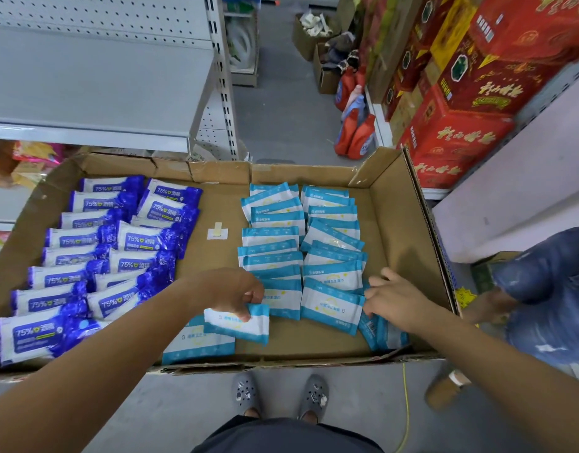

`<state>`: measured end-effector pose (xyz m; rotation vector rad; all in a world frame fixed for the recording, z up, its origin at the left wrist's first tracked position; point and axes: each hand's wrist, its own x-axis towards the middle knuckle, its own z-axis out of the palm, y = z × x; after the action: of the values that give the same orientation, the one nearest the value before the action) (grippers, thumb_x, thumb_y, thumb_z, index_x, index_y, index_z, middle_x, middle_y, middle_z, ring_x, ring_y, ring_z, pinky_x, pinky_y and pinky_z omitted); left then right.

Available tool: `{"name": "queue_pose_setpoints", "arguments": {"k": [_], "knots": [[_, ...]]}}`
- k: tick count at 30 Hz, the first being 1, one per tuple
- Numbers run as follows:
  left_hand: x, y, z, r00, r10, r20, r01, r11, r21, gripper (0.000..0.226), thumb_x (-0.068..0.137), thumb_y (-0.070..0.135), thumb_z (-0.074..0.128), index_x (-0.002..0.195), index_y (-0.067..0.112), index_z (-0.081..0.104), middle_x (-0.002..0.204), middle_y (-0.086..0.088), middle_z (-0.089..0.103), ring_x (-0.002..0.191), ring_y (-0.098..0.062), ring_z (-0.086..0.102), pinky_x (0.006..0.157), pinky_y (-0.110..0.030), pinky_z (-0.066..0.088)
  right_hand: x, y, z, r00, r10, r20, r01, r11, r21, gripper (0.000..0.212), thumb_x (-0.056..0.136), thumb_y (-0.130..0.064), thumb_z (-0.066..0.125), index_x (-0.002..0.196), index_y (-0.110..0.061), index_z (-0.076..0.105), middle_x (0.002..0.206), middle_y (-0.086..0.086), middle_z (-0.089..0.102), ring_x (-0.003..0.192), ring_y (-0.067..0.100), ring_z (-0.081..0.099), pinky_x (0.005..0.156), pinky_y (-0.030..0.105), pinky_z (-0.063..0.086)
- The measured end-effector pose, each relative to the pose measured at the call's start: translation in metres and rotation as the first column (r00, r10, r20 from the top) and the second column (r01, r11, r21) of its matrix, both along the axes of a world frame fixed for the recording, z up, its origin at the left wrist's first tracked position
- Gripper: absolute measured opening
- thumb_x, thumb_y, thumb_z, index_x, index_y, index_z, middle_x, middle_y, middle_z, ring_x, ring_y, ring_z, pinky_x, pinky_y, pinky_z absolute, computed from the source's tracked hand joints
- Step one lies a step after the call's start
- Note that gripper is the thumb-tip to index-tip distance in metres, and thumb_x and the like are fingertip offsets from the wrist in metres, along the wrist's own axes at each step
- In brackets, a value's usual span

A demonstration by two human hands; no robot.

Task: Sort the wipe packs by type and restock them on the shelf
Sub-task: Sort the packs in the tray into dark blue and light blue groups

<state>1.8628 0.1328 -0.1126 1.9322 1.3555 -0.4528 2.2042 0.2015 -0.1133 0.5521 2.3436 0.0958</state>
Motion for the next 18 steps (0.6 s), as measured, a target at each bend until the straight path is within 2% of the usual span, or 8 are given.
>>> {"name": "queue_pose_setpoints", "arguments": {"k": [2,4,6,9,12,14,16,18], "knots": [[0.002,0.003,-0.003,0.999,0.033,0.027,-0.034,0.998,0.055,0.027,0.085,0.033,0.076,0.107,0.027,0.063,0.101,0.011,0.061,0.093,-0.013,0.056,0.076,-0.029,0.045,-0.005,0.006,0.003,0.997,-0.068,0.040,0.067,0.998,0.014,0.014,0.085,-0.023,0.069,0.098,-0.025,0.074,0.102,-0.008,0.063,0.111,0.022,0.044,0.102,0.042,0.028],[0.003,0.007,-0.004,0.998,0.054,0.037,-0.058,0.993,0.105,0.028,0.087,0.036,0.075,0.112,0.029,0.064,0.108,0.009,0.064,0.095,-0.011,0.055,0.077,-0.028,0.045,-0.007,0.015,0.018,0.993,-0.120,0.011,0.120,0.992,0.044,0.015,0.084,-0.026,0.069,0.098,-0.028,0.074,0.109,-0.009,0.061,0.118,0.021,0.041,0.110,0.044,0.022],[0.005,0.011,-0.001,0.997,0.061,0.054,-0.067,0.989,0.134,0.030,0.089,0.035,0.072,0.116,0.026,0.065,0.113,0.008,0.065,0.094,-0.008,0.054,0.079,-0.028,0.045,-0.005,0.028,0.042,0.988,-0.128,-0.081,0.134,0.988,0.075,0.020,0.083,-0.030,0.070,0.103,-0.033,0.073,0.117,-0.016,0.059,0.124,0.016,0.038,0.108,0.042,0.018],[0.010,0.016,0.005,0.992,0.080,0.099,-0.094,0.983,0.155,0.029,0.090,0.033,0.071,0.117,0.024,0.066,0.114,0.007,0.066,0.098,-0.010,0.056,0.086,-0.031,0.049,-0.001,0.050,0.070,0.955,-0.222,-0.196,0.219,0.975,-0.039,0.026,0.081,-0.038,0.071,0.107,-0.036,0.070,0.122,-0.025,0.058,0.127,0.006,0.041,0.107,0.037,0.022],[0.019,0.019,0.001,0.984,0.121,0.129,-0.141,0.976,0.164,0.030,0.089,0.033,0.072,0.117,0.023,0.067,0.115,0.005,0.067,0.104,-0.014,0.060,0.088,-0.033,0.051,-0.016,0.047,0.065,0.832,-0.442,-0.334,0.334,0.881,-0.335,0.023,0.085,-0.032,0.072,0.108,-0.032,0.068,0.108,-0.017,0.067,0.103,0.007,0.060,0.091,0.033,0.048],[0.027,0.020,-0.007,0.984,0.125,0.126,-0.148,0.971,0.189,0.032,0.089,0.034,0.073,0.118,0.022,0.068,0.116,0.003,0.067,0.107,-0.016,0.060,0.089,-0.035,0.051,-0.033,0.029,0.047,0.798,-0.513,-0.315,0.345,0.818,-0.460,0.025,0.087,-0.030,0.071,0.112,-0.028,0.067,0.107,-0.012,0.067,0.094,0.006,0.059,0.086,0.033,0.051],[0.035,0.018,-0.014,0.990,0.099,0.097,-0.121,0.962,0.245,0.034,0.090,0.035,0.071,0.122,0.022,0.068,0.117,0.002,0.065,0.112,-0.018,0.057,0.089,-0.035,0.049,-0.047,0.008,0.022,0.813,-0.511,-0.280,0.342,0.808,-0.480,0.026,0.089,-0.030,0.070,0.114,-0.022,0.066,0.103,-0.007,0.064,0.091,0.008,0.054,0.083,0.033,0.049],[0.040,0.015,-0.020,0.992,0.091,0.090,-0.114,0.948,0.296,0.036,0.092,0.036,0.068,0.126,0.023,0.065,0.120,0.001,0.062,0.117,-0.017,0.053,0.090,-0.035,0.047,-0.052,-0.008,-0.003,0.826,-0.491,-0.278,0.352,0.834,-0.426,0.023,0.090,-0.032,0.068,0.109,-0.020,0.065,0.098,-0.004,0.059,0.092,0.012,0.052,0.075,0.032,0.043]]}}
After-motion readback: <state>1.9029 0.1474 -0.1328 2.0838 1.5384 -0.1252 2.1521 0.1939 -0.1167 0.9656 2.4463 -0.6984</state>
